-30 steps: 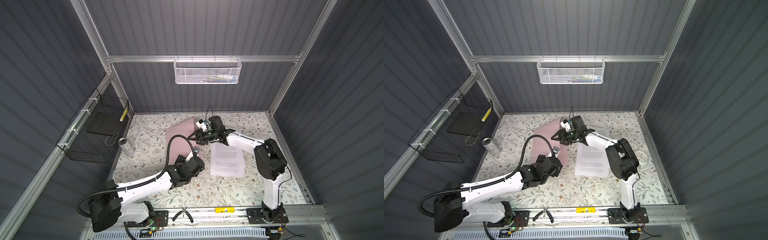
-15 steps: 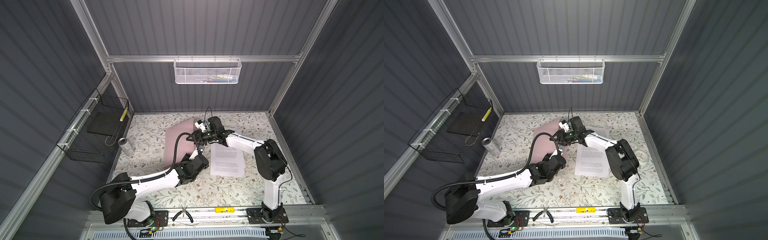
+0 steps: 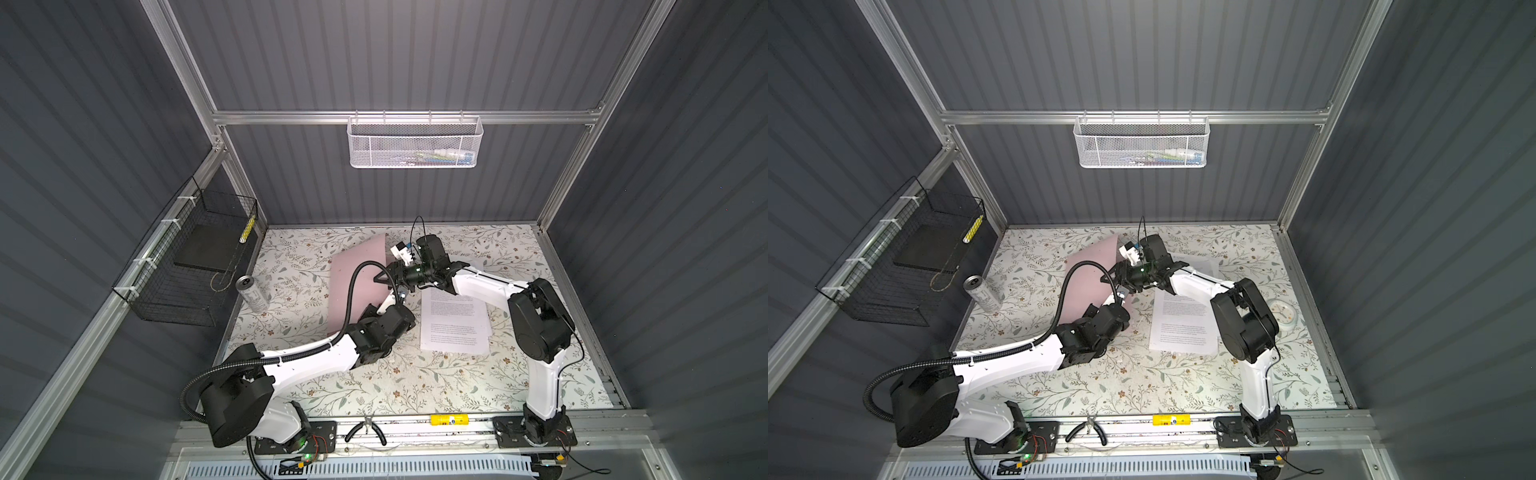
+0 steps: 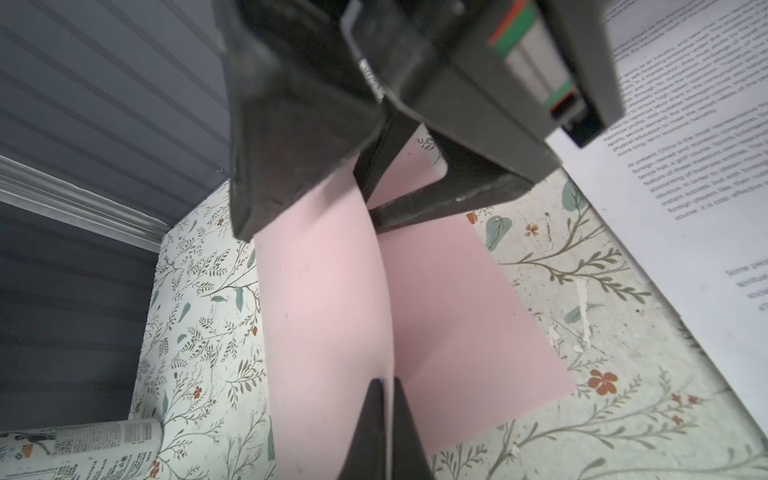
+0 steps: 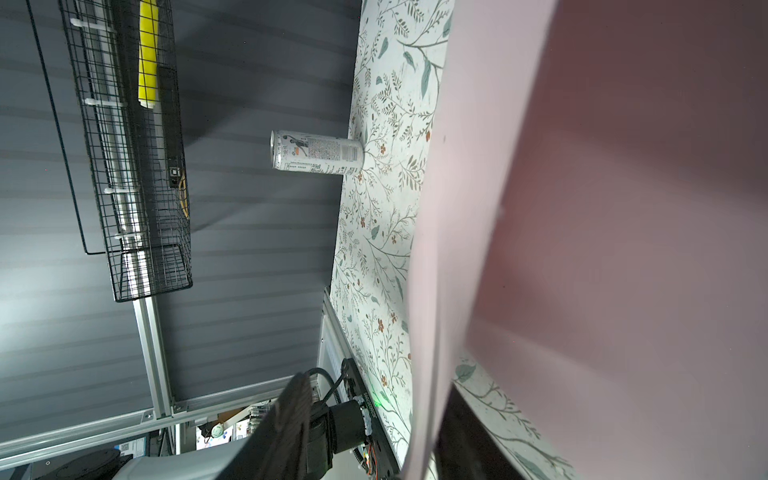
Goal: Put the files into the folder
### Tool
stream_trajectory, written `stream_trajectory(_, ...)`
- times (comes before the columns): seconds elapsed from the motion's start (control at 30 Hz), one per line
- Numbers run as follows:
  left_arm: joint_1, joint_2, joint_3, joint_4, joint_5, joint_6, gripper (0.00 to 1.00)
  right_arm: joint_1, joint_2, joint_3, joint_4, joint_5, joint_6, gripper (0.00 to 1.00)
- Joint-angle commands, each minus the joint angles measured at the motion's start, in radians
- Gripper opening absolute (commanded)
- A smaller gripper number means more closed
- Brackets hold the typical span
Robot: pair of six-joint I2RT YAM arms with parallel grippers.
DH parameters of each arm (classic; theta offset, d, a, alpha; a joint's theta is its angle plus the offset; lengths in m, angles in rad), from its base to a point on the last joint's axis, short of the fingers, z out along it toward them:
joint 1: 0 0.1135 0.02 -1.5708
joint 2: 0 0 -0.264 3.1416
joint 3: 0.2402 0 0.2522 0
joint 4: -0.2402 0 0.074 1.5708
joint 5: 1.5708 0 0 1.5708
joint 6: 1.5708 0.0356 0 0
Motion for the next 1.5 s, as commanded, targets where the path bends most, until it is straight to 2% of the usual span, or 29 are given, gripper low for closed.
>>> stream_trajectory(0.0, 0.008, 0.021, 0.025, 0.024, 0.035, 0.038, 0.00, 0.014, -0.044, -0.005, 0.048, -0.048, 0.017, 0.49)
stream_trajectory(0.13, 0.008, -0.008, 0.037, 0.017, 0.090, 0.042, 0.00, 0.012, -0.043, 0.000, 0.046, -0.052, 0.019, 0.50)
stream_trajectory(0.27, 0.008, -0.048, 0.087, -0.040, 0.134, -0.019, 0.00, -0.010, -0.051, 0.009, 0.017, -0.048, -0.008, 0.54)
stream_trajectory(0.53, 0.007, -0.105, 0.129, -0.075, 0.162, -0.165, 0.00, -0.160, -0.119, 0.015, -0.049, -0.039, -0.072, 0.57)
stream_trajectory(0.83, 0.008, -0.085, 0.215, -0.165, 0.181, -0.293, 0.00, -0.269, -0.150, -0.021, -0.133, 0.052, -0.106, 0.57)
stream_trajectory(0.97, 0.008, -0.113, 0.209, -0.174, 0.182, -0.362, 0.00, -0.269, -0.125, -0.036, -0.141, 0.088, -0.087, 0.56)
stream_trajectory(1.1, 0.008, -0.157, 0.194, -0.192, 0.153, -0.431, 0.00, -0.249, -0.052, -0.009, -0.190, 0.110, -0.085, 0.51)
stream_trajectory(1.23, 0.008, -0.250, 0.129, -0.151, 0.121, -0.521, 0.00, -0.199, 0.043, 0.091, -0.316, 0.140, -0.160, 0.45)
stream_trajectory(1.33, 0.007, -0.319, 0.051, -0.099, 0.109, -0.569, 0.00, -0.158, 0.102, 0.157, -0.395, 0.164, -0.206, 0.45)
stream_trajectory(1.47, 0.008, -0.365, 0.021, -0.171, 0.047, -0.618, 0.00, -0.129, 0.160, 0.181, -0.400, 0.169, -0.200, 0.44)
